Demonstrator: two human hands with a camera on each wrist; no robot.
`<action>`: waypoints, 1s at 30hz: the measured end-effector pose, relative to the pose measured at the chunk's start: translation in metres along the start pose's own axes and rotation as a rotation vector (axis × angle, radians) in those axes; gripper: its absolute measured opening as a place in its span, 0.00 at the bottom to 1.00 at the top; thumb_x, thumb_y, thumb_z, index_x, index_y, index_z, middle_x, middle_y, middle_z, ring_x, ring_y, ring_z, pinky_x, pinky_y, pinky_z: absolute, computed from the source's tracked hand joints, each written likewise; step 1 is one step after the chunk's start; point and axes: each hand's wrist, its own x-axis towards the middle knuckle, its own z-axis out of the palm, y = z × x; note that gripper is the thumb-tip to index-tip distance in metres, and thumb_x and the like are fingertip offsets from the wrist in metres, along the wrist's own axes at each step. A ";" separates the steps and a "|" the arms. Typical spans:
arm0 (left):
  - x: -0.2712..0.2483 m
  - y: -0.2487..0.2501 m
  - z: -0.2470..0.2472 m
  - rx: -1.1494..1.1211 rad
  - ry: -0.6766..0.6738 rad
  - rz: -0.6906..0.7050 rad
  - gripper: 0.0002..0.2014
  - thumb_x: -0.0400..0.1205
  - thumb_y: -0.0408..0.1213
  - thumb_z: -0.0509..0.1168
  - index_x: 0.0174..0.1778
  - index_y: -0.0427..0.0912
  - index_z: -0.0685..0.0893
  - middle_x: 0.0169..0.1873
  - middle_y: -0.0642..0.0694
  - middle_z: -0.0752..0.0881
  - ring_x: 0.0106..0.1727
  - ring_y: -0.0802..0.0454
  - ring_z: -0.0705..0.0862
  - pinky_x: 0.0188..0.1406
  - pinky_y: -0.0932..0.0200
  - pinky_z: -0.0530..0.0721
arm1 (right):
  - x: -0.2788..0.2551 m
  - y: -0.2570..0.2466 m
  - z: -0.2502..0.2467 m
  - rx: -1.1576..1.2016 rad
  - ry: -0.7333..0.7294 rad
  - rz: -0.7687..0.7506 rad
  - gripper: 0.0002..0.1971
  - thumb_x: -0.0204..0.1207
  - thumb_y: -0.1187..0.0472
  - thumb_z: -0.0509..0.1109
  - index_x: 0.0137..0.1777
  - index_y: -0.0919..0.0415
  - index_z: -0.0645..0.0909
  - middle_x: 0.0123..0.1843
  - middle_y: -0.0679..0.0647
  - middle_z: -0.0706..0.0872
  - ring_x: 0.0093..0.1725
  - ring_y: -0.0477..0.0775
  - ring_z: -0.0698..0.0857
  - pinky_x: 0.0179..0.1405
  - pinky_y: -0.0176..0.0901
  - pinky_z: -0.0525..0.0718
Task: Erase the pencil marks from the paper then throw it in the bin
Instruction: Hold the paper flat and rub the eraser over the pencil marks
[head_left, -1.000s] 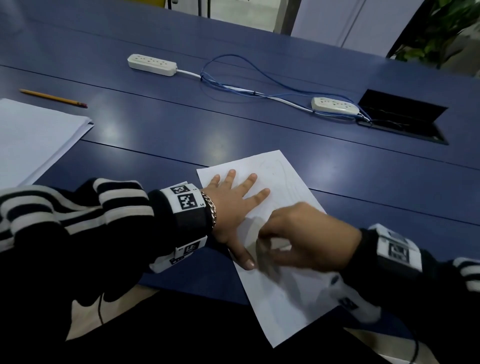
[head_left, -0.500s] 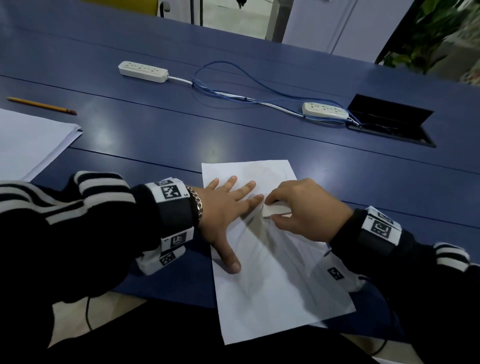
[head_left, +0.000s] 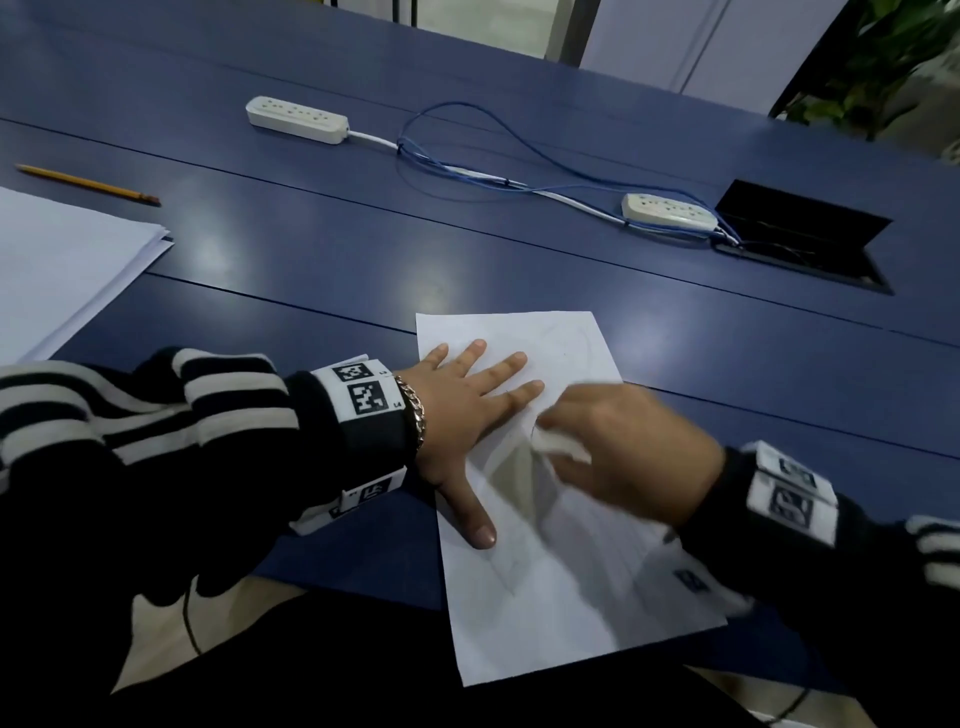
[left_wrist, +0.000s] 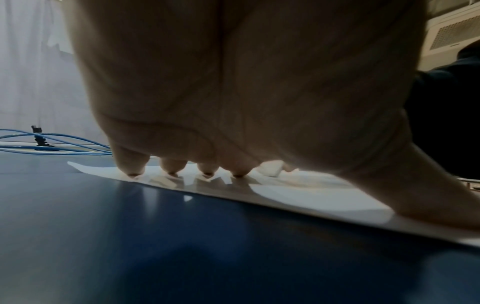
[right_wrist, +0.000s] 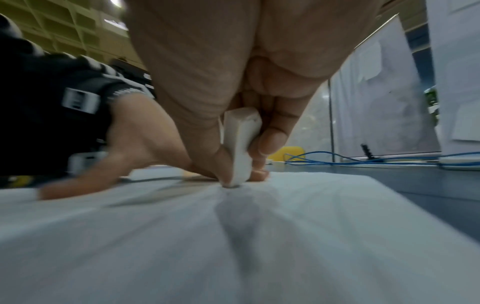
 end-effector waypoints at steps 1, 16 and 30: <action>0.000 0.000 0.001 0.004 0.000 -0.003 0.83 0.51 0.87 0.73 0.87 0.62 0.22 0.88 0.54 0.22 0.90 0.36 0.25 0.89 0.30 0.33 | -0.010 -0.013 0.002 0.014 -0.042 -0.053 0.16 0.77 0.47 0.59 0.50 0.54 0.84 0.45 0.52 0.85 0.48 0.58 0.85 0.46 0.53 0.85; -0.001 0.003 -0.004 0.014 -0.041 -0.045 0.83 0.51 0.88 0.72 0.87 0.61 0.21 0.87 0.52 0.20 0.90 0.38 0.24 0.88 0.25 0.34 | -0.007 -0.006 0.001 0.095 -0.058 0.040 0.15 0.76 0.41 0.67 0.53 0.48 0.86 0.47 0.47 0.87 0.48 0.54 0.86 0.49 0.51 0.85; -0.015 0.015 0.009 0.013 0.006 -0.052 0.81 0.59 0.88 0.67 0.91 0.47 0.26 0.90 0.45 0.25 0.92 0.36 0.30 0.91 0.32 0.41 | -0.025 -0.032 0.010 0.072 -0.046 -0.098 0.08 0.74 0.53 0.70 0.48 0.53 0.86 0.44 0.49 0.84 0.43 0.54 0.84 0.42 0.47 0.83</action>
